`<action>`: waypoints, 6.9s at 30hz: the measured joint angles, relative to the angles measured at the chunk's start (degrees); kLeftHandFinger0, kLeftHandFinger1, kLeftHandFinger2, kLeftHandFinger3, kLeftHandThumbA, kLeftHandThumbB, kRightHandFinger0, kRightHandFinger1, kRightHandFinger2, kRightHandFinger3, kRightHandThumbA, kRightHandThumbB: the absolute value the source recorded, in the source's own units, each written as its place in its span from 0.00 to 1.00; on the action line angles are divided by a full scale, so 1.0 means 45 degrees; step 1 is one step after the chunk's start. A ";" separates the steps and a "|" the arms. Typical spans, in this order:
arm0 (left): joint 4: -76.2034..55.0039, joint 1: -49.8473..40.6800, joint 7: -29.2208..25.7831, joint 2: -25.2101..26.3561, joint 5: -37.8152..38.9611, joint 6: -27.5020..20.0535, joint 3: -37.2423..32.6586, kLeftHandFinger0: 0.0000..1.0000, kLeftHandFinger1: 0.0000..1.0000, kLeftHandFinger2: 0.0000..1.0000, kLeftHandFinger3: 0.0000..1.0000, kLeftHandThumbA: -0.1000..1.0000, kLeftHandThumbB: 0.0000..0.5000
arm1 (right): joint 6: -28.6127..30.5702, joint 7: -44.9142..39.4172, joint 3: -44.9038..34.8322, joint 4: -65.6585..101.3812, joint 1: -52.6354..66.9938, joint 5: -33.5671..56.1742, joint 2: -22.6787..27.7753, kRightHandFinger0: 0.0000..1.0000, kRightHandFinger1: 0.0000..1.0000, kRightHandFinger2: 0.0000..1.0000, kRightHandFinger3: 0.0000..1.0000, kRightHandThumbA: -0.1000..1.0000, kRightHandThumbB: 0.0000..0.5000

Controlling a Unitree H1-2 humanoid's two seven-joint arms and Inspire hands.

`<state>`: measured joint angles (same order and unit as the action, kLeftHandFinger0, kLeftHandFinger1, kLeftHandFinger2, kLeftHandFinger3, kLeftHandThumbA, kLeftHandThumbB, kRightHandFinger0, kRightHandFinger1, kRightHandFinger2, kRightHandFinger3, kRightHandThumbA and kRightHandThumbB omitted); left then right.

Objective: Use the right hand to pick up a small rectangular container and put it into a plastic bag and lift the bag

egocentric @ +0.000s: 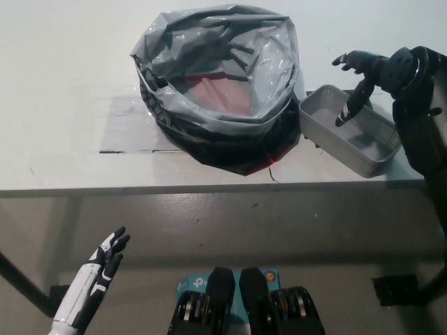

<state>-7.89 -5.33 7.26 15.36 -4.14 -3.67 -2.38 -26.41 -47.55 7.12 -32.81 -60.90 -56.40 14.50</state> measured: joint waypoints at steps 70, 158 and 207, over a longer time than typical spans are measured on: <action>-0.0127 -0.0127 -0.0006 -0.0012 -0.0023 0.0014 0.0070 1.00 1.00 1.00 1.00 1.00 0.46 | 0.0676 0.2983 0.0975 -0.5705 -0.0977 0.1680 -0.0290 1.00 1.00 1.00 1.00 0.57 0.63; -0.0034 0.0062 0.0409 0.0108 -0.0064 0.0044 0.0025 0.96 1.00 1.00 1.00 1.00 0.43 | 0.3516 0.9402 0.3123 -0.2474 -0.1679 0.6488 -0.2704 0.00 0.45 0.88 0.98 0.00 0.37; -0.0051 0.0410 0.0515 0.0153 -0.0322 0.0059 0.0053 0.94 1.00 1.00 1.00 1.00 0.56 | 0.2860 0.4991 0.3413 0.1072 -0.2571 0.5666 -0.0743 1.00 1.00 1.00 1.00 1.00 0.88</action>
<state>-8.11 -3.49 9.58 16.05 -5.59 -3.40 -2.14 -13.54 -25.09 22.48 -27.98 -72.46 -30.91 11.16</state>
